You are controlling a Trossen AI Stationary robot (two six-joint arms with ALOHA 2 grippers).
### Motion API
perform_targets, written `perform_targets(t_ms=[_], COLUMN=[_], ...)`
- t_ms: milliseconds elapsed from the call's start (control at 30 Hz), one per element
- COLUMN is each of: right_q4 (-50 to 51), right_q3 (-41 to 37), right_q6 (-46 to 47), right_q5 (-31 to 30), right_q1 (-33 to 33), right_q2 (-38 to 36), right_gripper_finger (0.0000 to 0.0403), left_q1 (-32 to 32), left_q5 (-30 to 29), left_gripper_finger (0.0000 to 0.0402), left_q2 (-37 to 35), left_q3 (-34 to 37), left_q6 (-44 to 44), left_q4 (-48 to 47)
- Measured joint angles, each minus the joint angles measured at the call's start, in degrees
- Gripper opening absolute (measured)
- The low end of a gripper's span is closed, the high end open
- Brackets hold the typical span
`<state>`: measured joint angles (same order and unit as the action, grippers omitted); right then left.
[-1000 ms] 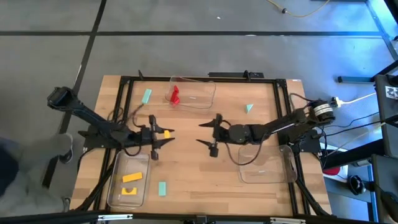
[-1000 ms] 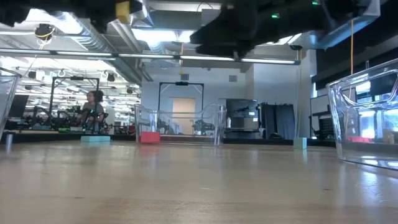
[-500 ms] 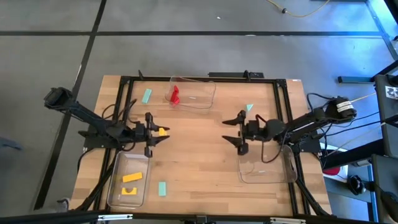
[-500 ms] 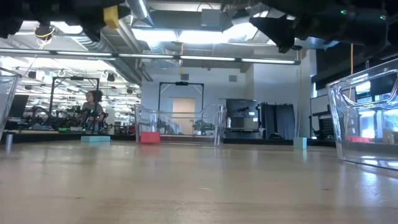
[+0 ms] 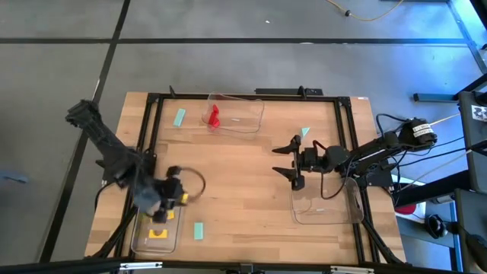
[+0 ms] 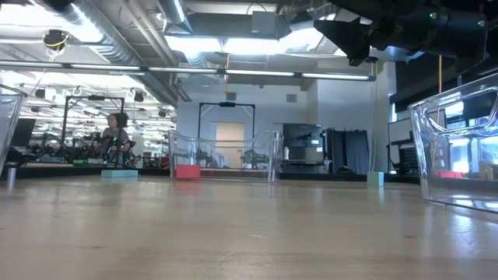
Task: Sort & place blocks by color
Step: Put the top right yellow block into the bottom left transparent bin
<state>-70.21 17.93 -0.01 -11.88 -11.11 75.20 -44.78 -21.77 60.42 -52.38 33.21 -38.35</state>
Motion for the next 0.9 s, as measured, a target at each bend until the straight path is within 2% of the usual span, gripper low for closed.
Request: perform_targets(t_ms=[100, 167, 300, 400, 567, 767, 900], right_q4=[0.0, 0.0, 0.0, 0.0, 0.0, 0.3, 1.2], right_q3=[0.0, 0.0, 0.0, 0.0, 0.0, 0.0, 0.0], right_q6=[0.0, -0.1, -0.1, 0.0, 0.0, 0.0, 0.0], right_q5=[0.0, 0.0, 0.0, 0.0, -0.1, -0.1, -0.1], right_q1=[0.0, 0.0, 0.0, 0.0, 0.0, 0.0, 0.0], right_q2=[0.0, 0.0, 0.0, 0.0, 0.0, 0.0, 0.0], right_gripper_finger=[0.0299, 0.0299, 0.0299, 0.0299, 0.0299, 0.0299, 0.0299], left_q1=[-5.3, -7.5, -10.4, -11.7, -12.2, -12.2, -11.5], left_q5=[1.9, 5.4, 13.9, 17.6, 19.7, 20.2, 20.1], left_gripper_finger=[0.0116, 0.0116, 0.0116, 0.0116, 0.0116, 0.0116, 0.0158], left_q2=[7.0, 11.7, 19.9, 25.2, 32.8, 36.8, 36.5], left_q3=[-6.5, -9.5, -10.8, -10.8, -10.8, -10.8, -10.8], left_q6=[13.0, 20.1, 27.3, 28.6, 25.2, 23.5, 25.9], left_q4=[-13.7, -20.4, -23.5, -22.3, -22.1, -22.0, -22.5])
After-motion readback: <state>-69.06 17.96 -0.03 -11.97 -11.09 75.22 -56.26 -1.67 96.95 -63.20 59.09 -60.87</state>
